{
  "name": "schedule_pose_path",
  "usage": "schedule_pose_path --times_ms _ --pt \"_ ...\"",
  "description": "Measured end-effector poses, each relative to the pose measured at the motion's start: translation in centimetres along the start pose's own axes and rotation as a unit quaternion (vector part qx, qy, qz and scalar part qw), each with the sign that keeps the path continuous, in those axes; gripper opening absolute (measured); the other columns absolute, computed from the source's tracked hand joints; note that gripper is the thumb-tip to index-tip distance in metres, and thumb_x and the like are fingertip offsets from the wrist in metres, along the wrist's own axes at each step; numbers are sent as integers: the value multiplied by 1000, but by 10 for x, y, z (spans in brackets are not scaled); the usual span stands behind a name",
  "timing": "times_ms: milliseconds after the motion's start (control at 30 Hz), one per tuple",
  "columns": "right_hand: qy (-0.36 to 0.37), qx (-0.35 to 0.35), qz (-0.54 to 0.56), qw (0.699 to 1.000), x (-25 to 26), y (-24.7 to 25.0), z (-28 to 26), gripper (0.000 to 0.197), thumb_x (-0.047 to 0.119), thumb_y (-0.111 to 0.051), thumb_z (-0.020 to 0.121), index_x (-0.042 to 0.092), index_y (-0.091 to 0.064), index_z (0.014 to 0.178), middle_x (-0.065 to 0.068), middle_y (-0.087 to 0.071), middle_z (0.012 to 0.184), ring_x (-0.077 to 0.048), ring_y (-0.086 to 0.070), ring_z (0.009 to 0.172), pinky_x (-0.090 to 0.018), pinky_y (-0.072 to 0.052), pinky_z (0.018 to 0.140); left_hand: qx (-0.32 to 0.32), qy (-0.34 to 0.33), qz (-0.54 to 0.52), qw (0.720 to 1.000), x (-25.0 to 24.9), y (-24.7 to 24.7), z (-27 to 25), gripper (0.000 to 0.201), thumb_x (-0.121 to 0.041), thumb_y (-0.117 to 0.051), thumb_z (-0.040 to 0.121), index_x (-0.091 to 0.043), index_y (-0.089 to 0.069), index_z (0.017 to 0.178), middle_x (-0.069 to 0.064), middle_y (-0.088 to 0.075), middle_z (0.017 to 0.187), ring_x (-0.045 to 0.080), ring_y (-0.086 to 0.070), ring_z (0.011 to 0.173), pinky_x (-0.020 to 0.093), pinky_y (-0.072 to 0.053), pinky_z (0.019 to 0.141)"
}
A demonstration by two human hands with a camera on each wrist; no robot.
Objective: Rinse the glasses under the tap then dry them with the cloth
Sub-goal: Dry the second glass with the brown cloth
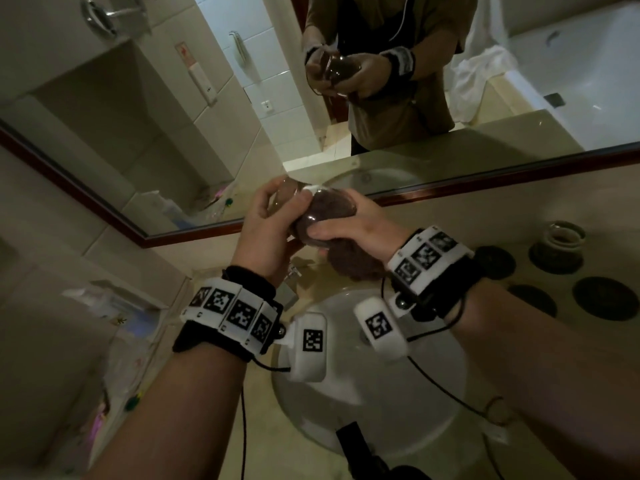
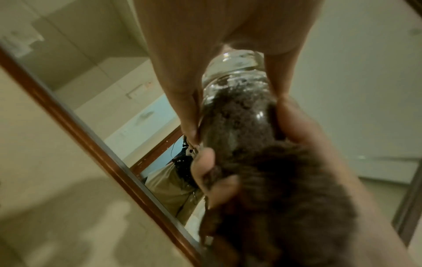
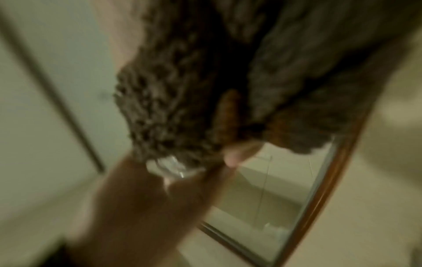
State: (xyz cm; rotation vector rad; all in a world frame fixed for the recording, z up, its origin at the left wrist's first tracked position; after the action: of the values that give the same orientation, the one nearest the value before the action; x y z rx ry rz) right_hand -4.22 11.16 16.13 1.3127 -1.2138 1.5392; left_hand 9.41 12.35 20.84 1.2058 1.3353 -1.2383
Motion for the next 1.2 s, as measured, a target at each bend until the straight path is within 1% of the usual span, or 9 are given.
schedule_pose_path --times_ms 167,267,400,633,733,833,967,1100,1200 --pt "172 -72 -324 927 12 -10 -8 92 40 -84 63 32 -29 136 6 -57 124 -16 -58 110 -35 -48 96 18 46 -5 999 -1 -4 1 64 -47 -63 85 -6 -51 133 19 -60 126 32 -66 101 33 -56 65" --pt "157 -70 -236 956 4 -9 -5 95 34 -87 59 30 -31 135 4 -59 122 -12 -59 108 -30 -49 94 8 20 -11 1000 -2 -1 4 31 -24 -64 91 -12 -57 119 14 -66 111 29 -66 96 32 -57 62" --pt "-12 20 88 996 -2 2 -2 74 25 -86 55 21 -52 121 -7 -65 112 -21 -66 95 -34 -53 80 38 -25 41 998 -3 1 2 40 -4 -62 89 -17 -51 125 6 -66 107 23 -68 92 37 -59 73" --pt "189 -80 -312 927 10 -10 -9 91 47 -84 60 35 -31 134 10 -59 121 -12 -59 109 -32 -48 96 23 36 -21 999 -2 -1 1 45 -36 -59 93 -5 -53 125 19 -64 113 31 -68 94 31 -55 60" --pt "141 -62 -196 969 5 -8 -5 90 33 -87 60 30 -34 133 10 -61 114 -8 -60 103 -22 -50 89 17 15 -3 1000 -5 0 0 14 -17 -61 92 -19 -59 106 7 -67 99 23 -67 84 28 -54 56" --pt "-13 46 55 997 -2 2 1 77 31 -89 54 20 -52 121 -4 -66 109 -22 -65 98 -32 -53 80 31 -26 36 999 -8 3 -4 38 -11 -67 81 -22 -56 115 6 -64 110 25 -66 95 43 -59 77" --pt "50 -21 -62 997 8 3 -4 75 30 -88 57 23 -51 122 4 -64 110 -11 -63 96 -25 -50 83 35 9 9 999 -8 0 -2 43 -22 -65 85 -18 -52 126 10 -63 120 27 -66 102 39 -58 75" --pt "198 -84 -319 923 18 -11 -13 89 39 -84 64 33 -31 134 9 -58 122 -11 -59 107 -28 -48 93 36 45 -16 998 -8 -6 0 55 -41 -58 93 -2 -50 131 20 -64 119 29 -68 98 31 -58 61" --pt "129 -77 -187 971 13 -10 -9 85 31 -87 61 27 -38 130 6 -60 115 -11 -60 102 -24 -50 87 23 2 -9 1000 -10 -3 1 57 -27 -68 86 0 -48 132 26 -59 124 33 -66 100 40 -59 75"
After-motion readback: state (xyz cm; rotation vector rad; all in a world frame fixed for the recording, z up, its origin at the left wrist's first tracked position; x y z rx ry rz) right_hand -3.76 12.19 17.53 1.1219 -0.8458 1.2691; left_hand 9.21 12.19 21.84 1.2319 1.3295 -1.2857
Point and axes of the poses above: each hand's wrist, its own z-axis towards the middle knuckle, its own y-axis out of the back of the hand, x = y × z, the point moved 2 cm from there along z, towards the middle knuckle
